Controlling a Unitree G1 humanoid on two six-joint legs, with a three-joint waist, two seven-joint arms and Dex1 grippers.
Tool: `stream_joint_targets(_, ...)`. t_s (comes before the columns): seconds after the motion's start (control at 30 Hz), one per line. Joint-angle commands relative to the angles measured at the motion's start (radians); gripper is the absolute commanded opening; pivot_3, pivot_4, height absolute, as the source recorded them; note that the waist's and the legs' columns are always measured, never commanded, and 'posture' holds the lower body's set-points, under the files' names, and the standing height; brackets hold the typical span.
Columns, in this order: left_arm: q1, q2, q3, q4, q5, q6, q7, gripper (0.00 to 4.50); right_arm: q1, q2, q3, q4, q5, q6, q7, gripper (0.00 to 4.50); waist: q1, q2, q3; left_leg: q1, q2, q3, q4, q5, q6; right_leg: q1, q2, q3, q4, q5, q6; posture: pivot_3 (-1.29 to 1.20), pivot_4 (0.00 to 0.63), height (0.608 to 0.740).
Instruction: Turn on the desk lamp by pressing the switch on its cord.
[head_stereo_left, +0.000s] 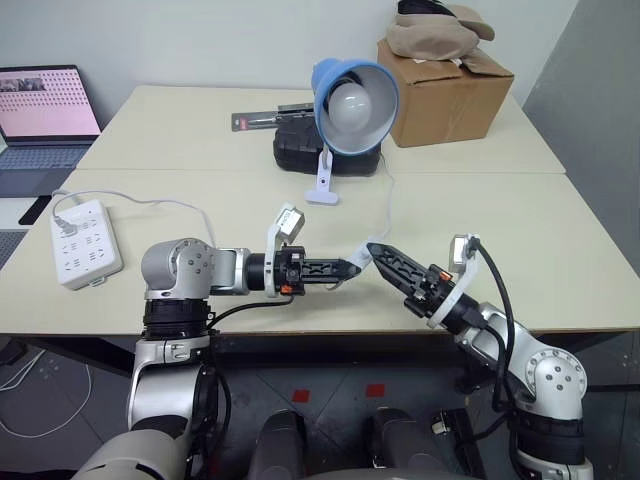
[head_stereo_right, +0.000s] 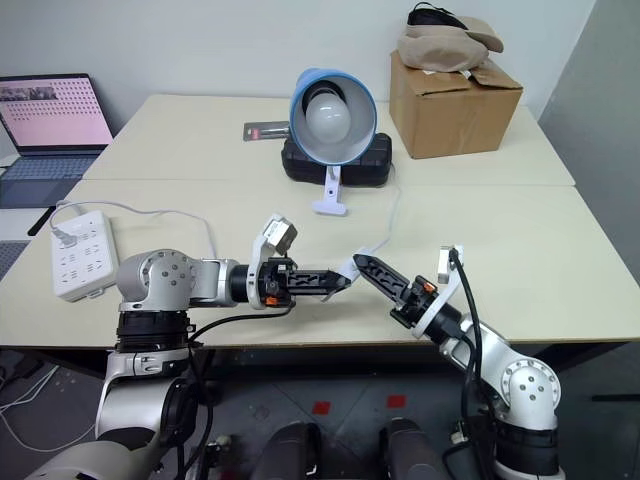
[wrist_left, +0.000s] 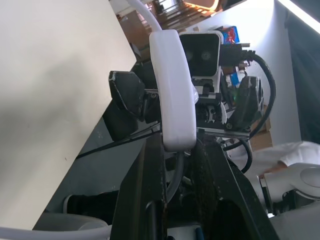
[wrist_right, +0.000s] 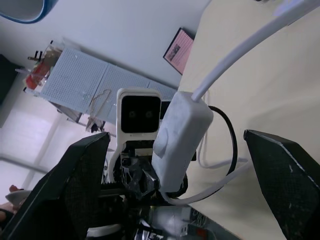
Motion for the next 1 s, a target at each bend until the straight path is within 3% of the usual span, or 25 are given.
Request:
stream_joint_targets(0.03,-0.015,0.016,0.011,-0.012,-0.090,0.004,0.050,0.38,-0.038,-0.015,0.017,0.001,0.038,-0.004,0.032,4.50,0.000,0.000,0.000,0.000,0.000,0.000,0.000,0.000,0.000,0.000,0.000,0.000,0.000,0.000,0.000,0.00,0.150,0.740)
stream_joint_targets(0.33,-0.013,0.025,0.006,-0.010,-0.173,0.004,0.122,0.38,-0.047,-0.031,0.040,0.012,0.059,-0.005,0.047,4.50,0.002,0.000,0.000,-0.001,0.000,0.000,-0.001,0.000,0.000,0.000,0.000,0.000,-0.004,0.000,0.000,0.00,0.150,0.740)
stream_joint_targets(0.47,-0.015,0.020,0.006,-0.011,-0.191,0.004,0.140,0.38,-0.049,-0.038,0.044,0.022,0.066,-0.010,0.051,3.82,0.006,0.000,0.000,-0.001,0.000,0.000,-0.003,0.000,0.000,0.000,0.000,0.000,-0.005,0.000,0.000,0.00,0.150,0.740)
stream_joint_targets(0.87,-0.006,0.023,0.003,-0.021,-0.224,0.004,0.171,0.38,-0.048,-0.049,0.042,0.034,0.083,-0.020,0.059,0.85,0.007,0.000,0.000,-0.002,0.000,0.001,-0.004,-0.001,0.000,0.000,0.000,0.000,-0.009,0.000,0.000,0.00,0.150,0.740)
stream_joint_targets(1.0,-0.009,0.025,0.005,-0.016,-0.235,0.004,0.182,0.38,-0.045,-0.054,0.050,0.029,0.084,-0.019,0.070,0.61,0.007,0.000,0.000,-0.002,0.000,0.001,-0.005,-0.001,0.000,0.000,0.000,0.000,-0.010,0.000,0.000,0.00,0.150,0.740)
